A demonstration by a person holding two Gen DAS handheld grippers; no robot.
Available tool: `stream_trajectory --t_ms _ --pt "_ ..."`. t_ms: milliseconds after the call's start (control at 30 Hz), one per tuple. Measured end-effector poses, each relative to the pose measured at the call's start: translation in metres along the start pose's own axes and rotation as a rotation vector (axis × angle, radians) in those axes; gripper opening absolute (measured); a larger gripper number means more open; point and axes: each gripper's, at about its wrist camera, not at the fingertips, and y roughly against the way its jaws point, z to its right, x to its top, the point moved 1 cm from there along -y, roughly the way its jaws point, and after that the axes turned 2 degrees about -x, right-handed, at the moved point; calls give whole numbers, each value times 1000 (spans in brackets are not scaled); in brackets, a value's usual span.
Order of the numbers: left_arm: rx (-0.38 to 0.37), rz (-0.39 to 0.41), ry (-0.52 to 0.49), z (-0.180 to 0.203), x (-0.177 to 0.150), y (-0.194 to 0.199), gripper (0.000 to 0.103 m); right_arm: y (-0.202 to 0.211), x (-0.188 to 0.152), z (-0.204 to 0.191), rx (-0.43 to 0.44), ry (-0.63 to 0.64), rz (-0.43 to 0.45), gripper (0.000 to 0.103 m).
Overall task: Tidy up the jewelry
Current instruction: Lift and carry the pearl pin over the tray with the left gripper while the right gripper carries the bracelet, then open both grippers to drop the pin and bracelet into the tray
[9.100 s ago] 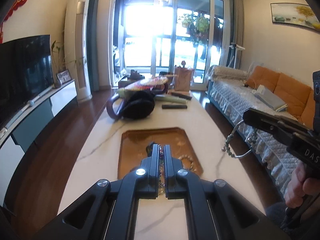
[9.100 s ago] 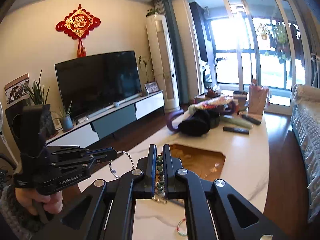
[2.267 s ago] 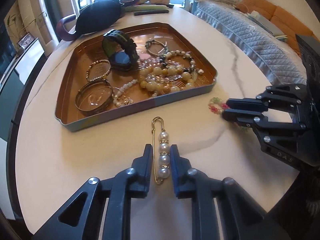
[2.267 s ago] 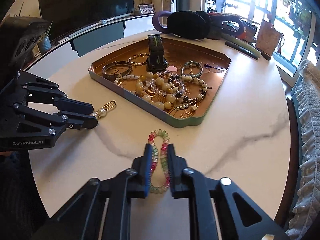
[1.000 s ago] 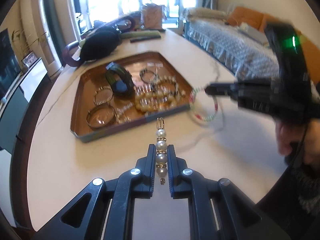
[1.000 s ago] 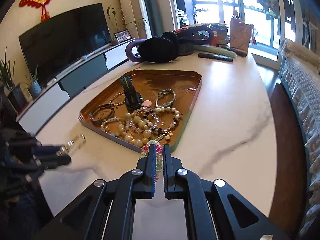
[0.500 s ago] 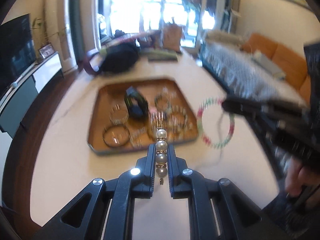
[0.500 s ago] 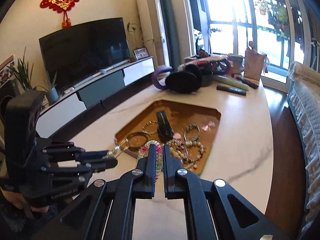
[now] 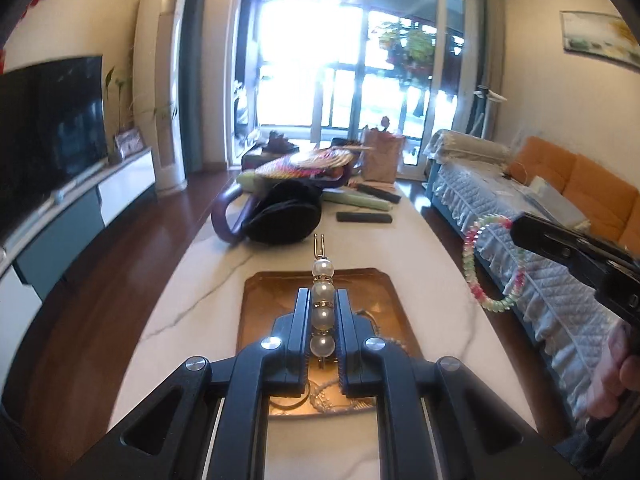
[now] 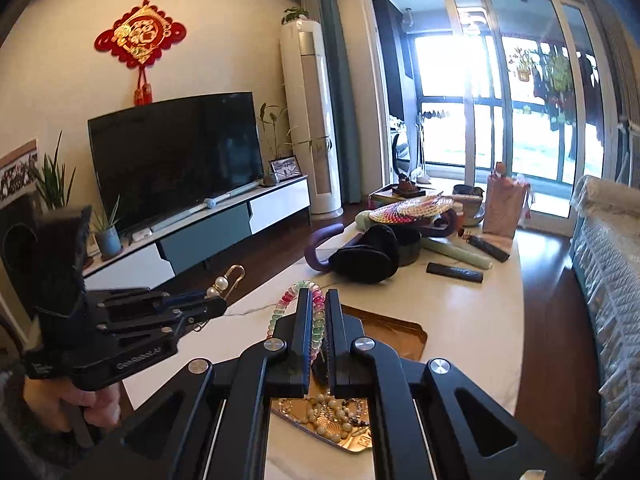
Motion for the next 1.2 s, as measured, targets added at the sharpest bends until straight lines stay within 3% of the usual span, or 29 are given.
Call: stream_trajectory --t_ms 167,267,400,600,700,900,1200 --pt "-25 -98 13 -15 -17 -48 11 -48 -26 8 6 -15 -92 6" --pt "-9 -119 -33 -14 -20 -65 11 -78 -38 17 9 -28 -144 6" --pt "-33 -167 -12 -25 -22 -93 11 -107 -46 36 -7 -56 -183 6" --pt "-5 -222 44 -57 -24 -144 11 -143 -49 72 -55 -123 -204 6" --pt "-26 -251 84 -68 -27 -166 11 -160 -52 85 -71 -143 -221 6" --pt "-12 -288 85 -75 -29 -202 11 -195 -74 106 -76 -205 -291 6" --pt "17 -309 118 -92 -33 -220 11 -228 -64 105 -55 -171 -290 6"
